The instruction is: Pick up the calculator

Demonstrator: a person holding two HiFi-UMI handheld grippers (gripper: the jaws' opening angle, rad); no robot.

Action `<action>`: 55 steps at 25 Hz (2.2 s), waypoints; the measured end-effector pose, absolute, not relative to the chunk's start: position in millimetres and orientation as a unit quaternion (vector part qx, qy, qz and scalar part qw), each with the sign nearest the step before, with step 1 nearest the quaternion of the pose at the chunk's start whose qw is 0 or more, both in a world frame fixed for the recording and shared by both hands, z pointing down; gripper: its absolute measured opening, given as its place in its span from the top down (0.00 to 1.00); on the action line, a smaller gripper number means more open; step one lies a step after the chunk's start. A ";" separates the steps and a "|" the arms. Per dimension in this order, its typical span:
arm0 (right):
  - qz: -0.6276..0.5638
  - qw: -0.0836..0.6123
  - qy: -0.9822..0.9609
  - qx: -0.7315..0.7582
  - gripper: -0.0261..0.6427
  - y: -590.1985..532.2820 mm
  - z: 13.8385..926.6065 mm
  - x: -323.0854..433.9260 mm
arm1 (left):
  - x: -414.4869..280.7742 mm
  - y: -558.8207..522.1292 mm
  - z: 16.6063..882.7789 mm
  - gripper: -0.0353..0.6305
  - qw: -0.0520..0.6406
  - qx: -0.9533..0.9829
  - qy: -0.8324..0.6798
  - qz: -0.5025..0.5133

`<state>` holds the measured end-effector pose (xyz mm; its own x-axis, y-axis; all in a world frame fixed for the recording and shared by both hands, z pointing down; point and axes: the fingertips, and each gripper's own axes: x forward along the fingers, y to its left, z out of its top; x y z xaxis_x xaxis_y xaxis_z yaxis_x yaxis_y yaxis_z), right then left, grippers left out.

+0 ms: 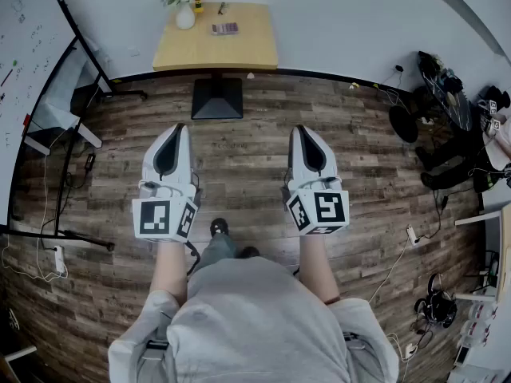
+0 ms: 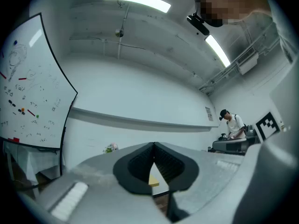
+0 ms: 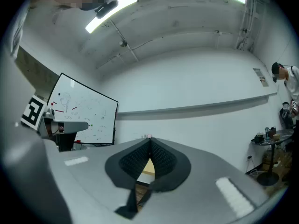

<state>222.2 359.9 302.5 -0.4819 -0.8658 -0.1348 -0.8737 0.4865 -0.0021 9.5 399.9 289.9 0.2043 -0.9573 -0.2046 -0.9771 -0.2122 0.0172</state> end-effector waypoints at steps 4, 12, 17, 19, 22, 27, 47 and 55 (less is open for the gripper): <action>0.038 0.060 0.860 -0.506 0.96 362.3 299.7 220.3 | 8.9 402.0 287.4 0.94 0.061 -0.775 0.623 0.089; 0.045 0.062 0.860 -0.504 0.96 352.7 292.8 203.0 | -4.5 392.6 281.8 0.94 0.067 -0.776 0.620 0.092; 0.071 0.069 0.854 -0.510 0.96 337.1 284.6 190.7 | -17.6 373.8 278.4 0.94 0.071 -0.777 0.619 0.094; 0.097 0.059 0.854 -0.509 0.96 329.6 281.0 183.6 | -21.7 363.4 276.6 0.94 0.073 -0.778 0.616 0.095; 0.109 0.055 0.857 -0.501 0.96 317.1 277.9 170.7 | -29.7 346.5 274.8 0.94 0.077 -0.781 0.612 0.096; 0.081 0.092 0.857 -0.501 0.96 290.3 273.9 155.9 | -46.7 316.3 272.0 0.94 0.083 -0.786 0.605 0.099; 0.067 0.070 0.846 -0.524 0.96 229.8 289.4 111.4 | -93.6 264.6 285.9 0.94 0.068 -0.790 0.600 0.104; 0.061 0.075 0.850 -0.517 0.96 191.9 292.2 100.5 | -106.3 235.0 289.2 0.94 0.072 -0.783 0.610 0.097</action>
<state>100.5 191.9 292.2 -0.4535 -0.8707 -0.1905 -0.8889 0.4574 0.0255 -106.3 235.0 289.2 0.2379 -0.9411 -0.2401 -0.9691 -0.2466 0.0064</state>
